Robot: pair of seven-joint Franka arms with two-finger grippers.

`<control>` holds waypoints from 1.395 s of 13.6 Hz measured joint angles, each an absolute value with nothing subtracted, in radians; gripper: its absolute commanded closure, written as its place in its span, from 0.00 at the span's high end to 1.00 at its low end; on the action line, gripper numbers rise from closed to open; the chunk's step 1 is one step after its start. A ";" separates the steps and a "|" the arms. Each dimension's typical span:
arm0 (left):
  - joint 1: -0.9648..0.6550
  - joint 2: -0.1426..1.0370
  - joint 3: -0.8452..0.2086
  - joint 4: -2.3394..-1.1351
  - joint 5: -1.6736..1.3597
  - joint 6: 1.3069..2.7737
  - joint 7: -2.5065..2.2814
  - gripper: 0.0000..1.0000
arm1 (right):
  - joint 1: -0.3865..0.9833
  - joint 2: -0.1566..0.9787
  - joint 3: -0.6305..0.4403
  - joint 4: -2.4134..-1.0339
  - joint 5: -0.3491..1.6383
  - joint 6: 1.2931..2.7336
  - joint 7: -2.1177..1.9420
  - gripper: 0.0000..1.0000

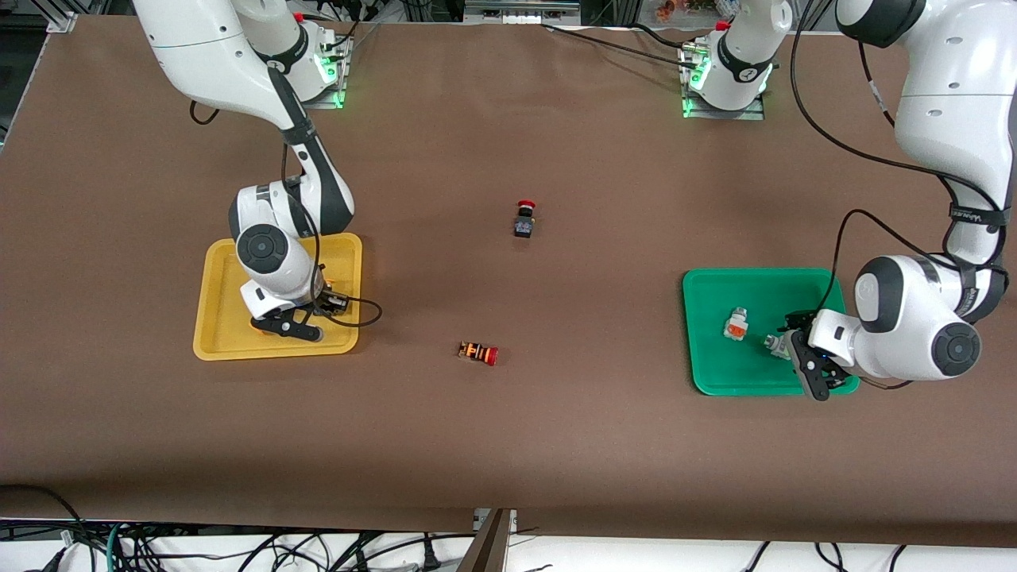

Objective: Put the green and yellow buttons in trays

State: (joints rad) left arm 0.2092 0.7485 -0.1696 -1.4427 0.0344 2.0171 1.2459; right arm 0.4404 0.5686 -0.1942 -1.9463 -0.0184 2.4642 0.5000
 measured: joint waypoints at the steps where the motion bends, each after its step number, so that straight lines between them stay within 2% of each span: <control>1: 0.209 0.716 -0.179 -1.436 0.034 1.991 1.217 1.00 | 0.435 0.564 -0.197 -1.946 -0.018 2.464 0.499 0.99; 4: 0.207 0.599 -0.193 -1.406 0.034 1.801 1.024 1.00 | 0.430 0.519 -0.226 -1.921 -0.018 2.426 0.485 0.99; 9: 0.186 0.521 -0.198 -1.275 0.034 1.514 0.660 1.00 | 0.335 0.425 -0.276 -1.656 0.093 1.995 0.215 0.99; 12: 0.165 0.481 -0.191 -1.204 0.034 1.425 0.408 1.00 | 0.292 0.403 -0.308 -1.513 0.124 1.805 0.128 0.99; 14: 0.105 0.392 -0.146 -1.235 0.034 1.401 0.160 1.00 | 0.291 0.375 -0.319 -1.438 0.125 1.705 0.119 0.99; 16: 0.048 0.275 -0.108 -1.318 0.034 1.421 -0.096 1.00 | 0.292 0.328 -0.320 -1.377 0.125 1.611 0.119 0.99; 19: 0.022 0.063 -0.082 -1.555 0.034 1.621 -0.231 1.00 | 0.292 0.267 -0.319 -1.331 0.125 1.547 0.119 0.99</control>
State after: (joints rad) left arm 0.0223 0.0633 -0.0818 -1.5548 0.0343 1.6206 -0.2314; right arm 0.2924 0.2667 -0.3194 -1.3309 0.1250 1.5471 0.1188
